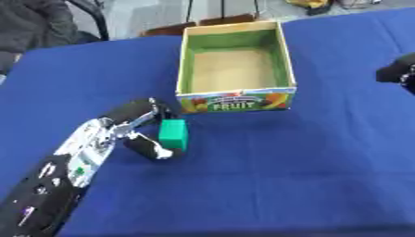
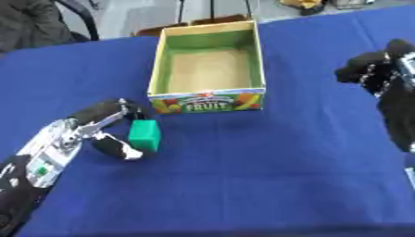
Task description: Pick up objects on the table and place them in the box.
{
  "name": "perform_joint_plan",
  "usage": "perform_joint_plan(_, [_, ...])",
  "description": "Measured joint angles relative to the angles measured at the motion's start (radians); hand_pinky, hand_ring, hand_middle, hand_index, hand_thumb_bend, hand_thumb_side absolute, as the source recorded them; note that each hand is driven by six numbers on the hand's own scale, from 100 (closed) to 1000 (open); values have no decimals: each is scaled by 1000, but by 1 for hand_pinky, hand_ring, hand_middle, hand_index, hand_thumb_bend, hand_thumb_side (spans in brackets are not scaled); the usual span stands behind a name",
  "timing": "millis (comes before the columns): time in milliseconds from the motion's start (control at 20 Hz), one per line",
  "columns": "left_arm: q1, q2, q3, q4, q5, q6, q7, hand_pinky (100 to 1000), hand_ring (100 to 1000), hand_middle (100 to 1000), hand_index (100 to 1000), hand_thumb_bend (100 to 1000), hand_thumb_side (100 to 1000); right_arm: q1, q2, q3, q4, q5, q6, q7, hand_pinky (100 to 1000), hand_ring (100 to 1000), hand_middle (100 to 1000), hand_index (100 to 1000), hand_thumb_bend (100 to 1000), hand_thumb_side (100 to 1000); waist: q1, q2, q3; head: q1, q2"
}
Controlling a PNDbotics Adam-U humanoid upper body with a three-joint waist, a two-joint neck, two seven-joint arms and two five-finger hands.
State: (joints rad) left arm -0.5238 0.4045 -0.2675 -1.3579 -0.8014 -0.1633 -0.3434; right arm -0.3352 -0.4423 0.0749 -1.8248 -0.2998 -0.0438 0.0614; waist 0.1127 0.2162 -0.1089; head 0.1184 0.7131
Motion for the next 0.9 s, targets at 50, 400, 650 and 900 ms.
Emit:
perform_joint_plan(50, [-2, -1, 0, 4, -3, -3, 3, 591, 529, 540, 715, 609, 372, 0, 0, 0, 0, 0, 0, 0, 716, 660, 546, 623, 100, 936, 0, 0, 0, 0, 0])
perform_joint_plan(400, [-16, -15, 4, 35, -17, -16, 40, 448, 398, 399, 546, 548, 318, 0, 1, 0, 0, 0, 0, 1, 716, 660, 545, 622, 100, 938, 0, 0, -1, 0, 0])
perform_joint_plan(650, [-22, -24, 8, 63, -20, -20, 95, 306, 258, 246, 379, 458, 265, 0, 5, 0, 1, 0, 0, 1, 716, 660, 545, 621, 100, 939, 2, 0, -3, 1, 0])
perform_joint_plan(900, [-21, -26, 13, 80, -21, -30, 152, 259, 189, 170, 294, 487, 228, 0, 7, 0, 3, 0, 0, 1, 716, 660, 544, 621, 100, 939, 3, 0, -3, 2, 0])
